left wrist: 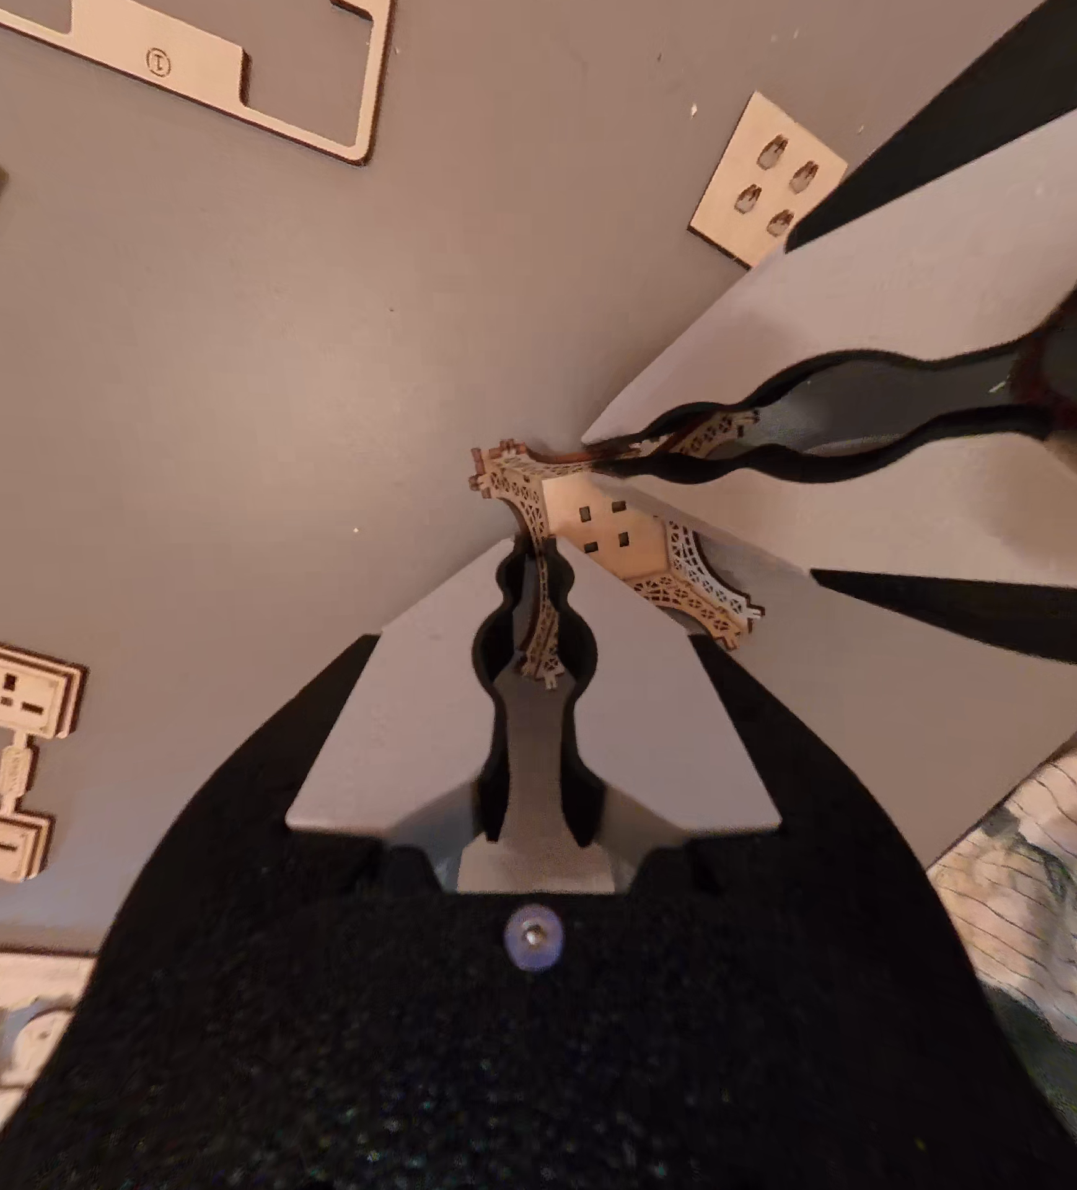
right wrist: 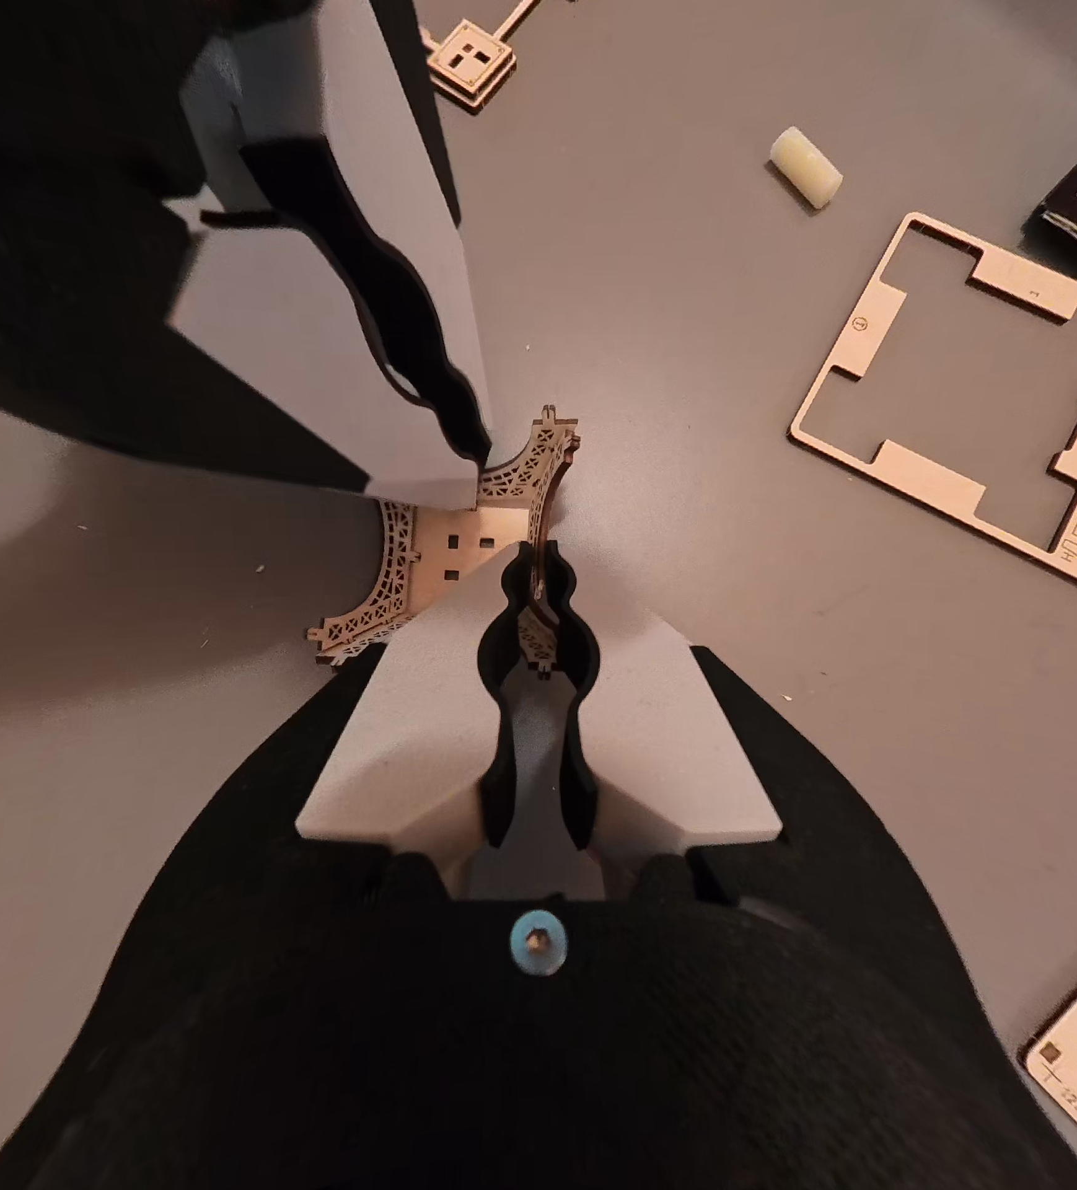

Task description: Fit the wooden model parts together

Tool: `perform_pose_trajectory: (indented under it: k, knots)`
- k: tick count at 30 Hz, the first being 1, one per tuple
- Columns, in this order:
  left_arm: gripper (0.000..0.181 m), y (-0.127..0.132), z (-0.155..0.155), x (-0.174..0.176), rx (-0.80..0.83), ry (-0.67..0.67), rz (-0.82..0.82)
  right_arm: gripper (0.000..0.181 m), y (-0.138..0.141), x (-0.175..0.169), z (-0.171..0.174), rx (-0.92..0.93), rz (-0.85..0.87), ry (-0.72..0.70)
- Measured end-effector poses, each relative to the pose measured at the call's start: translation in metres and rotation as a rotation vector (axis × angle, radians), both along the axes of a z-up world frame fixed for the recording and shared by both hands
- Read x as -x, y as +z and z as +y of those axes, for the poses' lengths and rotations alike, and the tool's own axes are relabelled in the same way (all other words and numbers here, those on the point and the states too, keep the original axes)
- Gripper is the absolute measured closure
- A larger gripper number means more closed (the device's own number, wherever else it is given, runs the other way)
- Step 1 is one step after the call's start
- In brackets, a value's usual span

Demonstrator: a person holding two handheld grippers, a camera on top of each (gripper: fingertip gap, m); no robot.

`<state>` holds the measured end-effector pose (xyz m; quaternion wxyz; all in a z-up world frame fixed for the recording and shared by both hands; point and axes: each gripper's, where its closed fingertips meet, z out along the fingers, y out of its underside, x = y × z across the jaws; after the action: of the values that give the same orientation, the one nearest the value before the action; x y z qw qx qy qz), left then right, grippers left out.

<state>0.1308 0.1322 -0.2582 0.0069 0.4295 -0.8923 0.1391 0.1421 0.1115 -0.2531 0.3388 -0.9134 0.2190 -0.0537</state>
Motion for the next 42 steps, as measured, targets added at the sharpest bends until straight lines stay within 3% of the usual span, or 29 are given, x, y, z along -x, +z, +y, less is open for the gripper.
perform_pose_trajectory:
  k: [3, 6, 10, 21, 24, 27, 42]
  knots:
    - [0.162, 0.002, 0.001, 0.000, 0.063, -0.007, 0.019, 0.179, 0.000, 0.000, 0.000, 0.026, -0.011, 0.010]
    - [0.173, 0.015, -0.002, -0.005, 0.128, -0.020, 0.013, 0.179, 0.000, 0.000, 0.000, 0.044, -0.026, 0.014]
    - [0.181, 0.015, 0.005, -0.001, 0.063, -0.066, 0.056, 0.179, 0.000, 0.000, 0.000, 0.019, -0.018, 0.005]
    - [0.179, 0.009, -0.002, 0.004, 0.124, -0.006, 0.145, 0.179, 0.000, 0.000, 0.000, 0.000, 0.003, 0.013]
    - [0.166, 0.006, 0.004, 0.001, 0.071, -0.003, 0.121, 0.179, 0.000, 0.000, 0.000, -0.002, 0.013, 0.017]
    - [0.179, 0.003, 0.002, 0.004, 0.060, -0.033, 0.123, 0.178, 0.000, 0.000, 0.000, 0.001, 0.012, 0.018]
    - [0.180, 0.002, 0.002, 0.005, 0.056, -0.038, 0.154, 0.179, 0.000, 0.001, 0.000, 0.025, 0.046, 0.075]
